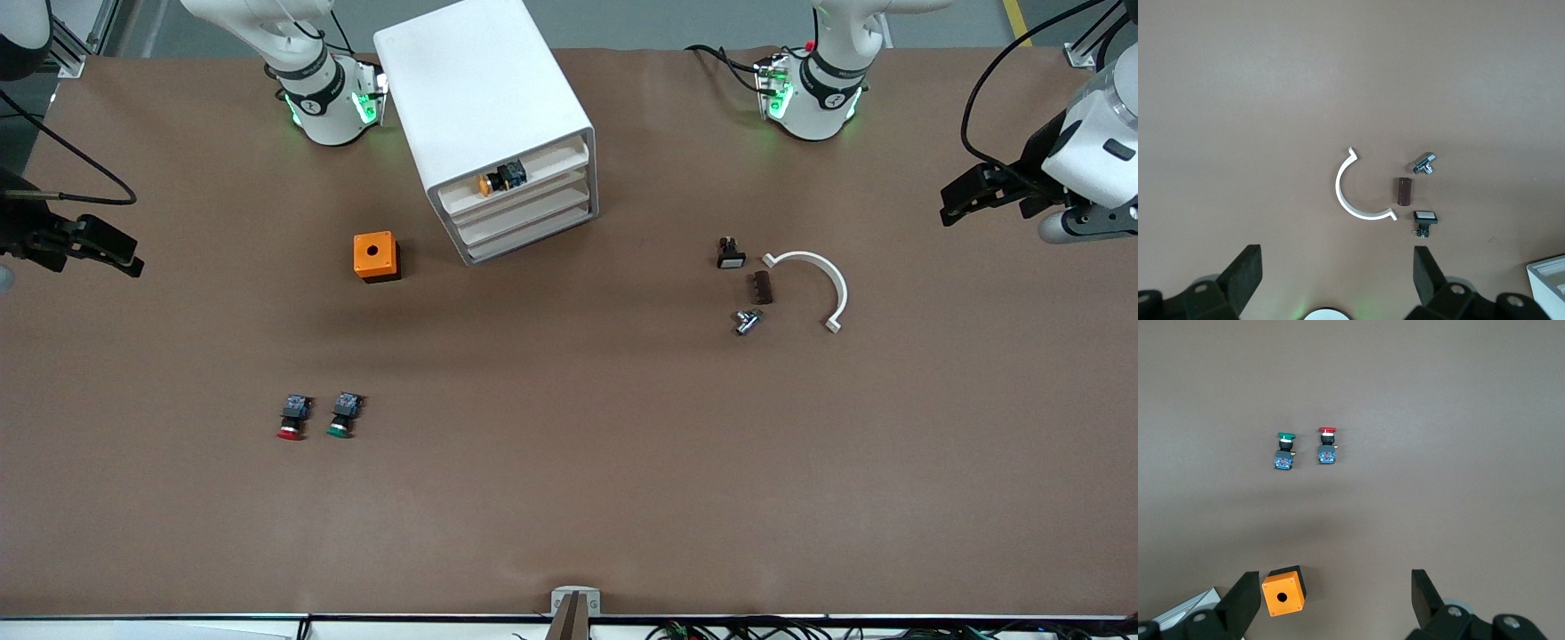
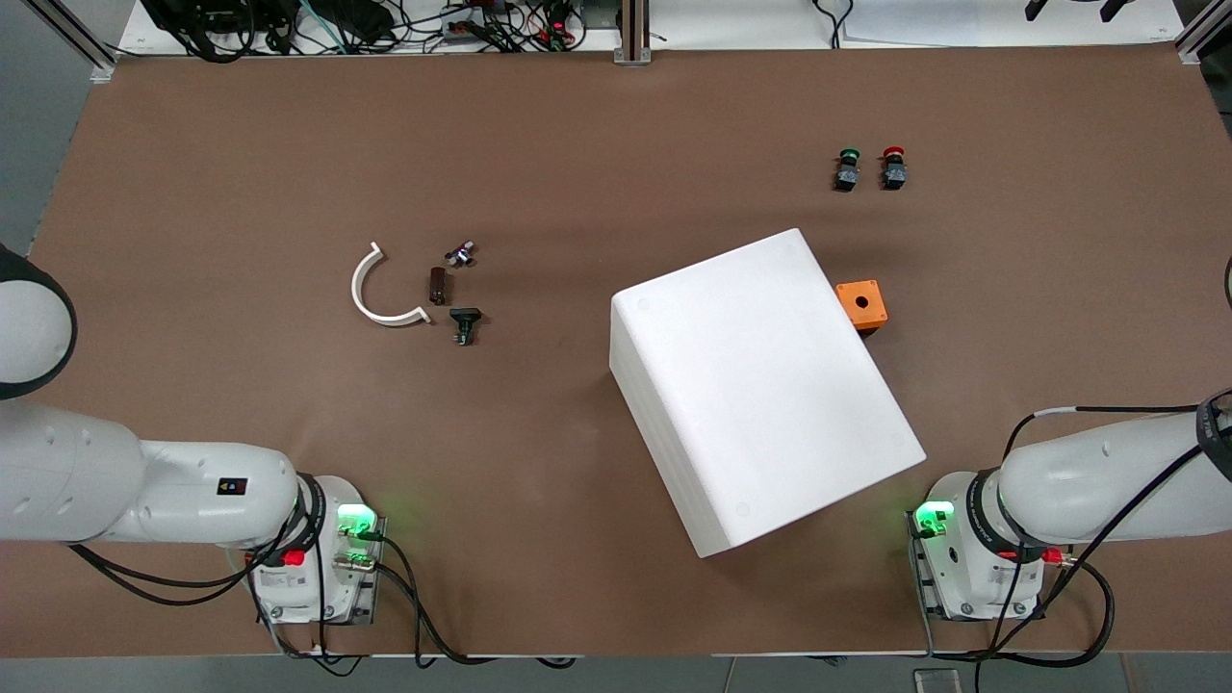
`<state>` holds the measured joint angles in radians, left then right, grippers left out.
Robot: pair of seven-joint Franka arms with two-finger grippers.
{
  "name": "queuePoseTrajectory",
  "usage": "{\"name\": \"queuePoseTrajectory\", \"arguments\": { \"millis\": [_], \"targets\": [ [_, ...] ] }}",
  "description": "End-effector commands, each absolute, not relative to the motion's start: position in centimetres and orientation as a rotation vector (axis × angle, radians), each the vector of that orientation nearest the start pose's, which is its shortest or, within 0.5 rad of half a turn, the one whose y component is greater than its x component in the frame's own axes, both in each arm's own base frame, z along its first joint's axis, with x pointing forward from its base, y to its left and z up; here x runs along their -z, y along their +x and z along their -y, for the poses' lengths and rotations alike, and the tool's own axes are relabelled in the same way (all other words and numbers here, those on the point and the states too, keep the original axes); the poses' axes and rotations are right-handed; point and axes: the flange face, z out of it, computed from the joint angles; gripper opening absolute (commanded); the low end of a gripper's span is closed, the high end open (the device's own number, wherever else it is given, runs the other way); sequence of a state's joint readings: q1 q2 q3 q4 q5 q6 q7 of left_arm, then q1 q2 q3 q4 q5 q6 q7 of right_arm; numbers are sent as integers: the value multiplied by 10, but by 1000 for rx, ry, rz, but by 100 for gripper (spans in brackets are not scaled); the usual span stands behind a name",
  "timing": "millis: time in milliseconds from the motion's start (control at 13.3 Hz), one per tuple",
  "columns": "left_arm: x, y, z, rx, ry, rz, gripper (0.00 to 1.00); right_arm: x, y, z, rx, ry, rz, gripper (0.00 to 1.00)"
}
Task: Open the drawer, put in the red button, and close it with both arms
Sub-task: 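Move the right gripper to the red button while the left gripper approaches the cabinet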
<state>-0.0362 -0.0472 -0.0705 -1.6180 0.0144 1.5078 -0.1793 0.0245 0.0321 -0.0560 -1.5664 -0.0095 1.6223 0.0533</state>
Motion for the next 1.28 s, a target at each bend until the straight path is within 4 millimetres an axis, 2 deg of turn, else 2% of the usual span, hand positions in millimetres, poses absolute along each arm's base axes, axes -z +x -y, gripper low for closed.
{"name": "queuePoseTrajectory", "arguments": {
  "millis": [0,225,301,451,526,676,751,977,1202],
  "targets": [
    [-633,532,55,-84,-3121,130,100,-615,564,21,58,-3156,-122,100],
    [-625,537,57,-103,-3111,123,100,-616,565,20,66,-3156,-120,100],
    [-604,549,54,-165,-3118,127,100,-615,566,20,61,-3156,-120,100],
    [-575,565,53,-230,-3114,129,100,-615,566,17,63,-3156,-110,100],
    [-555,575,55,-281,-3111,131,100,-612,569,18,54,-3157,-112,100],
    [-528,602,65,-326,-3112,117,100,-606,572,18,39,-3159,-103,100],
    [-510,614,69,-366,-3133,114,100,-597,578,18,32,-3162,-99,100],
    [-454,630,84,-519,-3174,134,100,-554,600,14,-36,-3165,-88,100],
    [-410,642,94,-610,-3224,180,100,-501,622,12,-118,-3164,-81,100]
  ]
}}
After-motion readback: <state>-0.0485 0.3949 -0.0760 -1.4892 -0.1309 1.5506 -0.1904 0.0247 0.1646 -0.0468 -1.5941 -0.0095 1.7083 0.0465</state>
